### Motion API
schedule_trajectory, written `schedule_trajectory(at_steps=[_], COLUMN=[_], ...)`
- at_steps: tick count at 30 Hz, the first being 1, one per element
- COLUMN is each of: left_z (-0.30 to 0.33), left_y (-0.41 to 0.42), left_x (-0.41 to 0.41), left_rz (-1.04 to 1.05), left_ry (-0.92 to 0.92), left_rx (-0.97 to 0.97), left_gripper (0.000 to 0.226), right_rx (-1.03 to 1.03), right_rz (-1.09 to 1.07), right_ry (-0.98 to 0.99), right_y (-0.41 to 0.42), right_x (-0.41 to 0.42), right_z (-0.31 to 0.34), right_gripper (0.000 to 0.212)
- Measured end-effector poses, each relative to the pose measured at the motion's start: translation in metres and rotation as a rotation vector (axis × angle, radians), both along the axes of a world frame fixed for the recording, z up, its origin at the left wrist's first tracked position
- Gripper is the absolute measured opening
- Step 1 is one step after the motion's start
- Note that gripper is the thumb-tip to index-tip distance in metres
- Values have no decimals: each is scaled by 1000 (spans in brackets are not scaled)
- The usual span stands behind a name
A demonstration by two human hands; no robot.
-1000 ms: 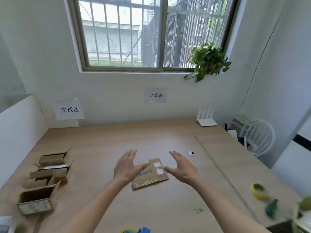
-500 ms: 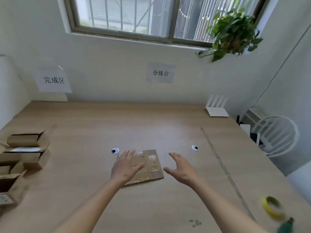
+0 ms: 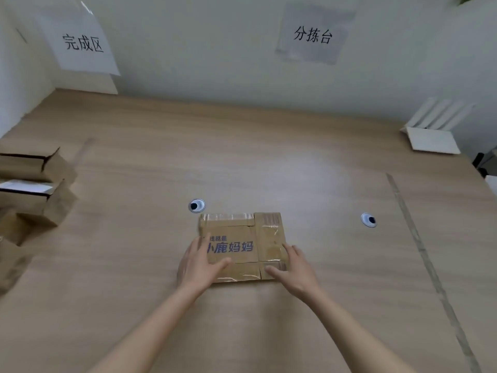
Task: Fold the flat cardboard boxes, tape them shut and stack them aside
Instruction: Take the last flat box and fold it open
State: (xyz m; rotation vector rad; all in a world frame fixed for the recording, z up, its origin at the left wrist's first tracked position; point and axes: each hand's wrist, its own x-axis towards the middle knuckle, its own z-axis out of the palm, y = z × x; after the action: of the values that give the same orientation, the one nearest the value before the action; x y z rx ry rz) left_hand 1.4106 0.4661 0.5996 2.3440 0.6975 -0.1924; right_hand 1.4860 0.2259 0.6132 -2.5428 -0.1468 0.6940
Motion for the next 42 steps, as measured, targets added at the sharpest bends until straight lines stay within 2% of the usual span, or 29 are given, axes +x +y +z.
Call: schedule_trajectory(at_steps=[4,7,11,16,22,29,32,36,39,42], left_z=[-24,-39,-55,-57,-36,6,27,55,64,63], left_y=[0,-2,-11,-24,-40,-58,-70,-89,-100,-107], left_x=[20,32,37,39,38,33,24,4,-23,-55], left_rz=[77,160,220,329,391,393,290,234,224,205], left_ry=[35,34,57,-18,-121,-280,-384,-478,-532,-544], left_rx=[28,-31,-65,-72,-115,-232,-289,-424,-578,-613], left_gripper=[105,108,108,104,110,111,91,86,73,67], right_rx=[32,18,-37,6,129,453,560,707,712,669], right_rz=[-41,-70,-59,-103,-143,-77,-3,-18,-65,-81], right_ry=[9,2,-67,-51,-39,4,23,41,8,-24], right_y=[14,24,29,25,2,-39,-62,-78,-85,-93], right_x=[23,34,36,36,32,27,17,-7,-35,-67], right_z=[-25,-38,-51,-54,-38,7,28,44,49,48], right_gripper=[100,102,102,106,115,116,113,101,88,82])
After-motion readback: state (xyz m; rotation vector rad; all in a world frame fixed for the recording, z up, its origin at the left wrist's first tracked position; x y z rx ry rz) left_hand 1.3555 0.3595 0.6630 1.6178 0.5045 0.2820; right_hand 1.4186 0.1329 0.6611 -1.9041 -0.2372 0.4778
